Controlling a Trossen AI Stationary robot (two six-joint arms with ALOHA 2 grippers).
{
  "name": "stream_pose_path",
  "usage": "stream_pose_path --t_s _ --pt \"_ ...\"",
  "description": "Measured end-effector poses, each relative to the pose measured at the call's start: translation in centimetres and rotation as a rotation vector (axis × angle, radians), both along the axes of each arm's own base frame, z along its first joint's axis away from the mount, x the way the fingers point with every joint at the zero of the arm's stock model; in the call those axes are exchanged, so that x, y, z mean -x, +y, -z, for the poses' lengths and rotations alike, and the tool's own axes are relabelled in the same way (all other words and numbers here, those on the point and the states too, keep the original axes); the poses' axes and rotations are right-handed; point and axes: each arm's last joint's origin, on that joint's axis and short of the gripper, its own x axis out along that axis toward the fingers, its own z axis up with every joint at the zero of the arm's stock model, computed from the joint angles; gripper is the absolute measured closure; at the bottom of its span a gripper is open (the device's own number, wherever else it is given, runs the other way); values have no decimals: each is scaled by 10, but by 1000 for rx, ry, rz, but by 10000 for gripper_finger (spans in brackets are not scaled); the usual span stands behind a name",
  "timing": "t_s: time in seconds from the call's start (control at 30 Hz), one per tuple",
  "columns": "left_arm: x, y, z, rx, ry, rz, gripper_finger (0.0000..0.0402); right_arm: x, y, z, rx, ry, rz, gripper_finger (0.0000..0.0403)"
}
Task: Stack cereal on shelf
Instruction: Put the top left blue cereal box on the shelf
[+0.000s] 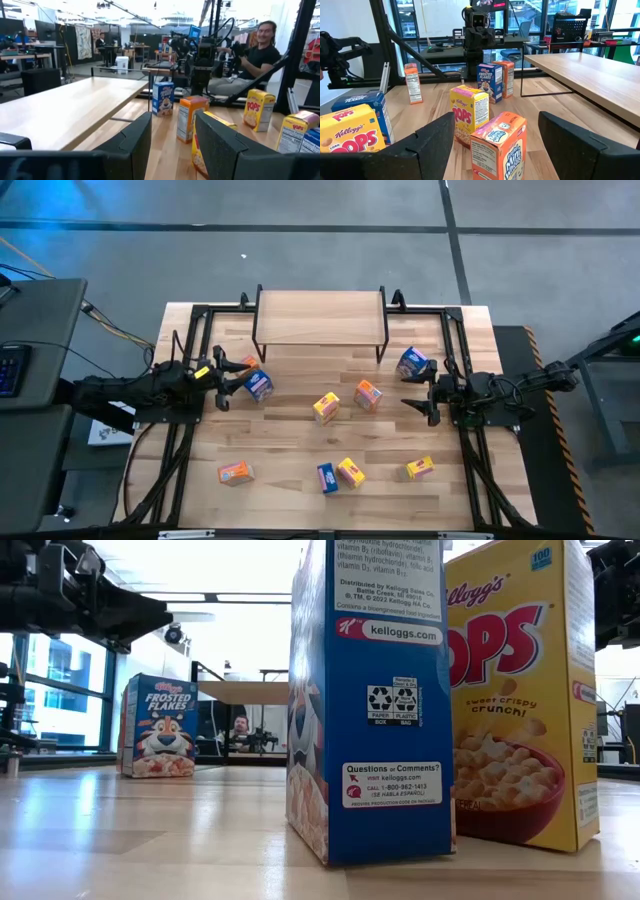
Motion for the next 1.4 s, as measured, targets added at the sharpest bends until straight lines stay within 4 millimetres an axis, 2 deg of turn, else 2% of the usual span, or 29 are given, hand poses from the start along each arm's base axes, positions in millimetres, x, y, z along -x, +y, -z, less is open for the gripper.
stream_pose_path --t_s 0.47,0.67,0.97,1.4 --pt "1 1 -5 90 -43 -21 257 0 0 0 0 1 0 123" --pt "3 1 -29 61 -37 -26 257 0 0 0 0 0 0 123" --pt "-10 3 -64 64 131 -79 257 0 0 0 0 1 0 123" --pt "-51 5 -116 478 445 -262 257 0 0 0 0 1 0 123"
